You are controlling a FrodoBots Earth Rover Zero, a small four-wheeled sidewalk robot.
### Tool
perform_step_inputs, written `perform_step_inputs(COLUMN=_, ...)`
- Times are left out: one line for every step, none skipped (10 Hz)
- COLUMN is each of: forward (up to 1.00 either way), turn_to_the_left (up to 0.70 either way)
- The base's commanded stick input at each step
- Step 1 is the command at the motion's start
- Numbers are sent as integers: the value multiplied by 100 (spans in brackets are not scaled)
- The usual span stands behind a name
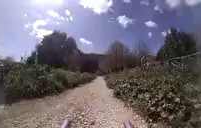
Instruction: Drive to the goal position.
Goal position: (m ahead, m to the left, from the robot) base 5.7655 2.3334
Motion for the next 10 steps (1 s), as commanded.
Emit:
perform_step_inputs(forward=82, turn_to_the_left=0)
perform_step_inputs(forward=82, turn_to_the_left=0)
perform_step_inputs(forward=82, turn_to_the_left=0)
perform_step_inputs(forward=82, turn_to_the_left=0)
perform_step_inputs(forward=82, turn_to_the_left=0)
perform_step_inputs(forward=82, turn_to_the_left=0)
perform_step_inputs(forward=82, turn_to_the_left=0)
perform_step_inputs(forward=82, turn_to_the_left=0)
perform_step_inputs(forward=82, turn_to_the_left=0)
perform_step_inputs(forward=82, turn_to_the_left=0)
